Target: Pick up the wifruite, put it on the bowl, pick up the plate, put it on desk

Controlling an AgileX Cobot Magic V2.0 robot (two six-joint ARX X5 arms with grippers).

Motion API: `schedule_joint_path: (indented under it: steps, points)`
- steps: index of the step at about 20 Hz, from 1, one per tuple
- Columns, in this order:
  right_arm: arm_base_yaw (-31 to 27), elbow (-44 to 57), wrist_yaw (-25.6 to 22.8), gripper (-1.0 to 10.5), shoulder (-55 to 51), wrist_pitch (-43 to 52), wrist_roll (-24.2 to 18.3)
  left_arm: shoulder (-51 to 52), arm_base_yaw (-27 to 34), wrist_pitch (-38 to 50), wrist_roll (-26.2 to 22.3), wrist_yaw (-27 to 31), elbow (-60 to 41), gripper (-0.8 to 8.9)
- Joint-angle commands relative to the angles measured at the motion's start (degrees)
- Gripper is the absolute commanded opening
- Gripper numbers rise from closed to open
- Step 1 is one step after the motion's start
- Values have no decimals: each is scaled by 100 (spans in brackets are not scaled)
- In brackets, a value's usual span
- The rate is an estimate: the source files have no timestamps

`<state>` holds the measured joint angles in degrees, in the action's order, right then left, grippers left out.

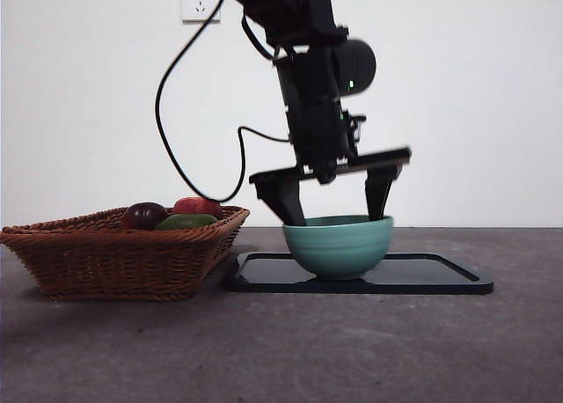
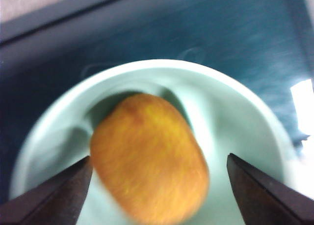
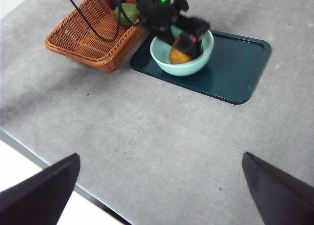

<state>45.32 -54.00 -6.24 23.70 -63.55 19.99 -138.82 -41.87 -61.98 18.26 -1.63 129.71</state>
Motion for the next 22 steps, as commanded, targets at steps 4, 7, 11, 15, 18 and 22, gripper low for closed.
schedule_joint_path:
  steps: [4,7,11,15,18,22]
  points:
    - [46,-35,-20,649,11,48,61,-267,-59,26,-111,35,170,293]
    - [46,-35,-20,649,11,48,59,-275,-59,37,-114,35,170,169]
    - [46,-35,-26,649,11,50,55,-275,-50,-61,-129,-96,321,154]
    - [46,-35,-24,649,11,48,57,-275,-48,-730,-205,-103,1147,154]
    - [46,-35,-24,649,11,50,57,-275,-52,-1460,-417,-96,2083,154]
    - [46,-35,-22,649,11,50,66,-273,-59,-2144,-678,-92,3416,154]
